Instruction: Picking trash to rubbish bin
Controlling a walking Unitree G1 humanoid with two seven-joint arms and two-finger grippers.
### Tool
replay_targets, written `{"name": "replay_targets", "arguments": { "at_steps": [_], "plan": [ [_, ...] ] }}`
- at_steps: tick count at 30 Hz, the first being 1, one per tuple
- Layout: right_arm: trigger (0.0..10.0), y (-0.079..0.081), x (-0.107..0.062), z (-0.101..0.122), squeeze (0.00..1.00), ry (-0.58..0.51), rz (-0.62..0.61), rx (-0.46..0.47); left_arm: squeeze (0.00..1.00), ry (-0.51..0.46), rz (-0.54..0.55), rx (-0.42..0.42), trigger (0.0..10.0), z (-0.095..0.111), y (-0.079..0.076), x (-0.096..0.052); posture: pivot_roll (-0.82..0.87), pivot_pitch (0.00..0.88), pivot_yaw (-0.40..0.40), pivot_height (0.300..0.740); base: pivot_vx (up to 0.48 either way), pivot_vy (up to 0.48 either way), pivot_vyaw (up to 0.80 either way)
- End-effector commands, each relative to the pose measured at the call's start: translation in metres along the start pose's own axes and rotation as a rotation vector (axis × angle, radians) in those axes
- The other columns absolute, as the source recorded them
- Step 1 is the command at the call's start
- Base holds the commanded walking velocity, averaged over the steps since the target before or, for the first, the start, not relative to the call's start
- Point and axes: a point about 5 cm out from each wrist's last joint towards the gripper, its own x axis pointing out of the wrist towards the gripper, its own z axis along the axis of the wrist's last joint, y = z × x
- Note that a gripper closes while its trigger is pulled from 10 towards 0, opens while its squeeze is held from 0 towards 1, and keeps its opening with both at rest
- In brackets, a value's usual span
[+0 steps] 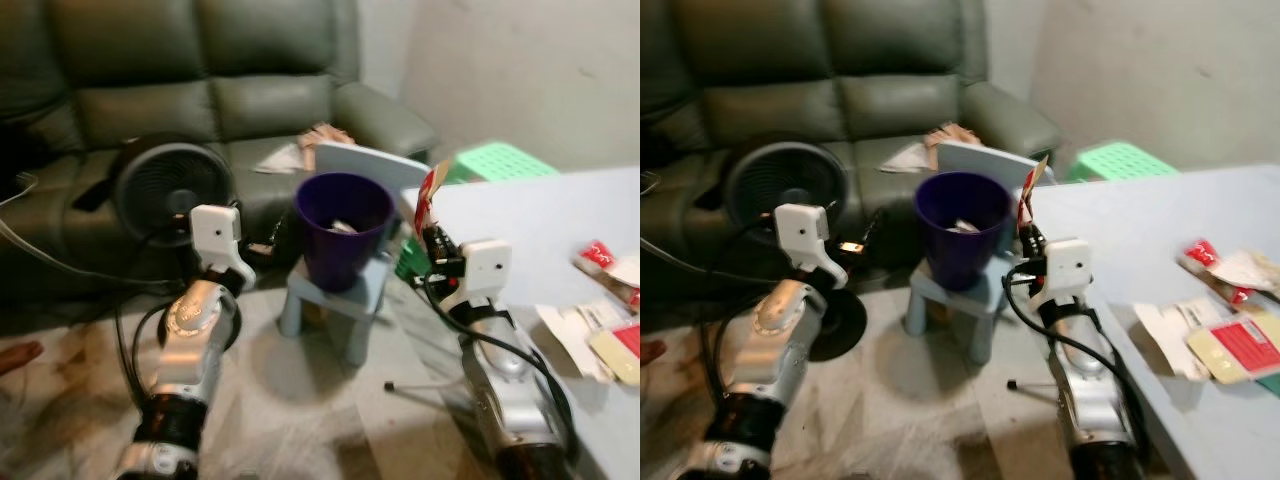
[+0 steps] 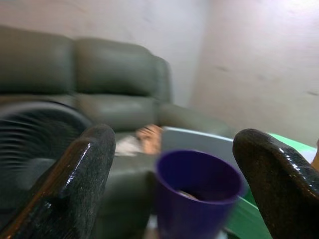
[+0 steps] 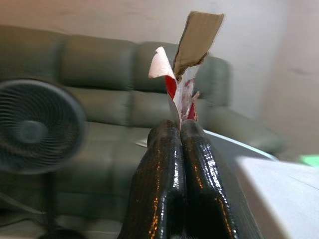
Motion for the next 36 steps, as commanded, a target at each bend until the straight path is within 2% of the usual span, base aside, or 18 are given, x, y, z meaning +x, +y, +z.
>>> {"name": "replay_targets", "arguments": {
  "at_steps": [1, 5, 6, 8, 10, 14, 25, 36],
  "plan": [
    [10.0, -0.0063, -0.0009, -0.0012, 0.0, 0.016, -0.007, -0.011, 0.0, -0.001, -0.039, -0.003, 10.0, -0.0008, -0.0099, 0.0017, 0.07, 0.0, -0.059, 0.715, 0.0, 0.0, 0.8],
    [10.0, -0.0051, -0.0018, -0.0017, 0.0, 0.016, 0.013, -0.016, 0.0, 0.002, -0.063, 0.011, 10.0, -0.0005, -0.0119, 0.0024, 0.08, 0.0, -0.062, 0.715, 0.0, 0.0, 0.8],
    [10.0, -0.0045, -0.0025, -0.0018, 0.0, 0.007, 0.019, 0.014, 0.0, 0.005, -0.065, 0.008, 10.0, -0.0005, -0.0118, 0.0033, 0.08, 0.0, -0.06, 0.715, 0.0, 0.0, 0.72],
    [10.0, -0.0054, -0.0024, -0.0024, 0.0, 0.013, 0.016, 0.046, 0.0, 0.0, -0.07, 0.008, 10.0, 0.0006, -0.0119, 0.0039, 0.07, 0.002, -0.055, 0.715, 0.0, 0.0, 0.0],
    [10.0, -0.0075, -0.0019, -0.0026, 0.0, 0.021, 0.006, 0.002, 0.0, -0.002, -0.076, -0.004, 10.0, 0.0008, -0.0124, 0.0039, 0.07, 0.002, -0.055, 0.715, 0.0, 0.0, 0.0],
    [10.0, -0.0119, -0.0012, -0.0055, 0.0, 0.048, -0.031, 0.015, 0.0, 0.009, -0.056, -0.018, 10.0, 0.0003, -0.0106, 0.005, 0.07, 0.018, -0.049, 0.715, 0.0, 0.0, 0.0],
    [10.0, -0.0048, -0.0021, -0.0062, 0.0, 0.044, 0.002, 0.013, 0.0, 0.017, -0.057, -0.017, 10.0, 0.0002, -0.0093, 0.0054, 0.07, 0.033, -0.048, 0.715, 0.0, 0.0, 0.0],
    [10.0, -0.0058, 0.0002, -0.0042, 0.0, 0.038, 0.007, 0.008, 0.0, 0.02, -0.06, -0.019, 10.0, 0.0009, -0.0093, 0.0066, 0.07, 0.041, -0.051, 0.715, 0.266, 0.0, 0.0]
  ]
}}
